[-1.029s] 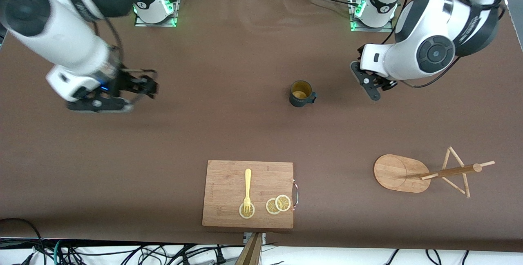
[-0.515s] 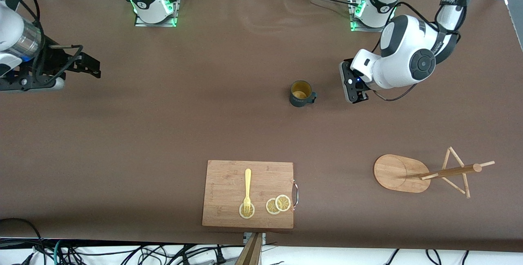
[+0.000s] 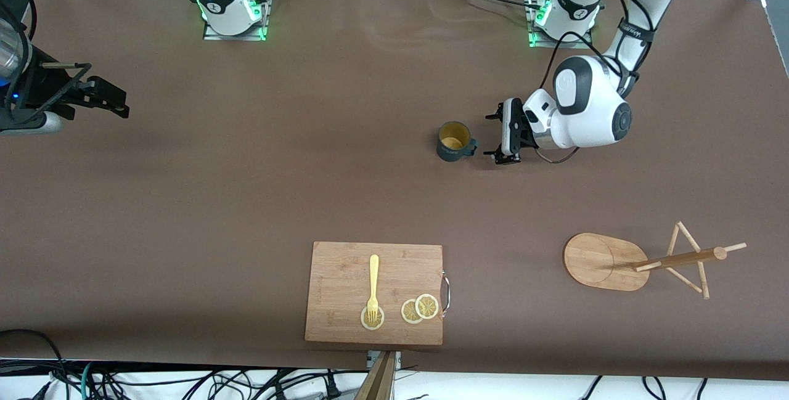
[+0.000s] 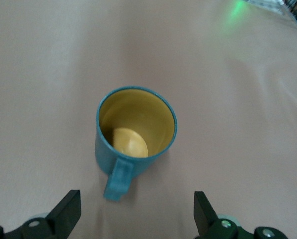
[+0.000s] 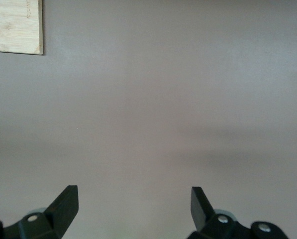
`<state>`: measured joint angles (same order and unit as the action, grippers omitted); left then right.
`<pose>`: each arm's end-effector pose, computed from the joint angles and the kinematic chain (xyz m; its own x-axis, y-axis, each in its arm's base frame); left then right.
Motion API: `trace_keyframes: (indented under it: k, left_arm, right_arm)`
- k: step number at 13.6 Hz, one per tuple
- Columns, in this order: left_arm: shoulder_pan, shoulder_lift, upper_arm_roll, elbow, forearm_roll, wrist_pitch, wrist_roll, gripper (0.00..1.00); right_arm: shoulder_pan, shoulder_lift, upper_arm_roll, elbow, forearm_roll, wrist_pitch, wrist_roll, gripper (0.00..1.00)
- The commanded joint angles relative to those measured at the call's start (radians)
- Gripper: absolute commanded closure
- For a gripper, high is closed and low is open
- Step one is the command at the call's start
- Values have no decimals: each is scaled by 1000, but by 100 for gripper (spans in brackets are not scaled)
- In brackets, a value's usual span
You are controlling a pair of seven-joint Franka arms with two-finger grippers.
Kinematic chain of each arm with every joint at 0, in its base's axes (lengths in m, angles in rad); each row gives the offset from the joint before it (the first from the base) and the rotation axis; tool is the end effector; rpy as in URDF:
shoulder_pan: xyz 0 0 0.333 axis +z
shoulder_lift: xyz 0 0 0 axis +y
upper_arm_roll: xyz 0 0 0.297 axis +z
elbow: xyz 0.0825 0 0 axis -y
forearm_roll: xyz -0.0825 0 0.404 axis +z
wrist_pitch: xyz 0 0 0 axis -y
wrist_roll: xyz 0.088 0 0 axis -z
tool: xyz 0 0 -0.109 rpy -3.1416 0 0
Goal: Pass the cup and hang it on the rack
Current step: 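Withdraw the right gripper while the left gripper grasps the mug handle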
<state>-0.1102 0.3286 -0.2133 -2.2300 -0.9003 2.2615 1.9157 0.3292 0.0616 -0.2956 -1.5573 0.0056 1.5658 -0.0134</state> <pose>0.4918 -0.1932 0.1770 0.1198 -0.7891 0.6025 -0.9625 0.0564 0.2653 0.5891 0.0251 0.5753 0.9976 0.0466 -0.0506 0.0472 -0.9988 0.0117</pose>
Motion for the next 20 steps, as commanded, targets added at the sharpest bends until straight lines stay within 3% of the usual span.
trace_keyframes:
  k: [1,4,6,7,10,13,14,16,18,19,20]
  left_arm:
    - [30,42,-8,-10,-90,41,162,0]
    - [46,96,-8,-7,-245,43,360,0]
    - [63,124,-8,-7,-275,36,403,0]
    - [69,133,-8,-2,-290,30,437,1]
    - [67,139,-8,-3,-370,-13,493,7]
    - [63,168,-14,-2,-432,-33,566,8]
    - [61,184,-15,-2,-456,-33,622,14]
    - [66,190,-15,-2,-476,-34,680,61]
    - [69,191,-15,-2,-483,-36,680,93]
    - [69,191,-15,-2,-494,-48,680,100]
    - [69,196,-15,-2,-508,-56,680,100]
  right_arm:
    - [2,-5,0,11,7,-9,-8,0]
    - [-1,-3,-31,10,11,-29,-19,0]
    - [-16,-8,-19,10,11,-68,-16,0]
    - [-63,-9,4,7,16,-72,-17,0]
    - [-240,-5,166,6,10,-69,-34,0]
    - [-260,-8,188,8,4,-59,-36,0]
    - [-260,-8,188,8,4,-59,-36,0]
    - [-260,-5,188,10,5,-53,-36,0]
    - [-257,-3,191,11,7,-53,-36,0]
    - [-256,-5,193,16,8,-55,-36,0]
    - [-253,-5,194,17,8,-53,-34,0]
